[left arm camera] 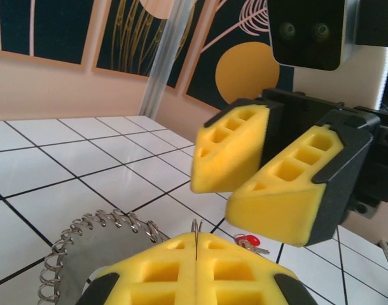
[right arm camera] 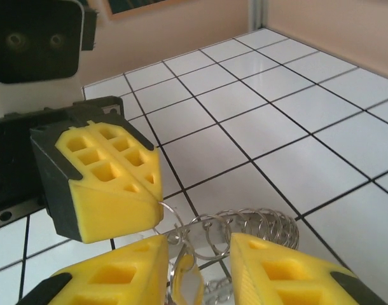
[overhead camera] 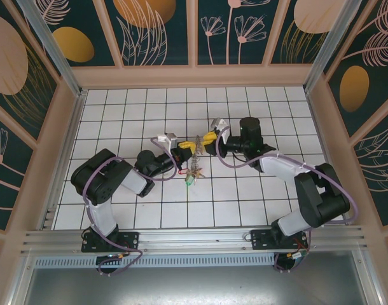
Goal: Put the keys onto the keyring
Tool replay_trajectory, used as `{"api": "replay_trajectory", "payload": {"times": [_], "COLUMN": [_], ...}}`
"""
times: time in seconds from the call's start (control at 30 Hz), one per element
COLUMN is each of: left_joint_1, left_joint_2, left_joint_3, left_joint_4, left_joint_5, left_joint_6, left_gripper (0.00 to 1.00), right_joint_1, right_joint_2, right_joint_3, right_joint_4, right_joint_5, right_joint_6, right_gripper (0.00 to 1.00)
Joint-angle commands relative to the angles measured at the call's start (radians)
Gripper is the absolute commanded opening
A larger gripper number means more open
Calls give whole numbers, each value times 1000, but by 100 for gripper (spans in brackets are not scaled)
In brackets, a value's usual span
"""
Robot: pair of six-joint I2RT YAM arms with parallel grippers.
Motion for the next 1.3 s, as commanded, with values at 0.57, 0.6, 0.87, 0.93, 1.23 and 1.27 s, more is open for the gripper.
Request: {"api": "replay_trajectory", "payload": {"times": [0.57, 0.6, 0.87, 0.93, 1.23, 1.27], "left_joint_1": [3, 2, 1, 2, 1, 2], "left_joint_2": [-17, -16, -17, -15, -16, -16], "left_joint_3": [42, 43, 49, 52, 52, 52], "left_joint_4": [261, 261, 260, 259, 259, 260], "left_joint_5": [54, 55, 64, 69, 69, 69], "left_joint_6": [-27, -27, -29, -31, -32, -33], "left_gripper": [0, 0, 0, 0, 0, 0], "right_joint_1": [-14, -16, -29, -29, -29, -29], "right_joint_2": [78, 76, 94, 105, 126, 127], "right_joint_3": [91, 91, 126, 135, 154, 157], "right_joint_4": [-96, -94, -139, -147, -171, -174], "right_joint_5": [-155, -157, -186, -196, -227, -235], "right_joint_6": [-159, -159, -181, -185, -194, -192], "right_gripper": [31, 31, 28, 28, 16, 15]}}
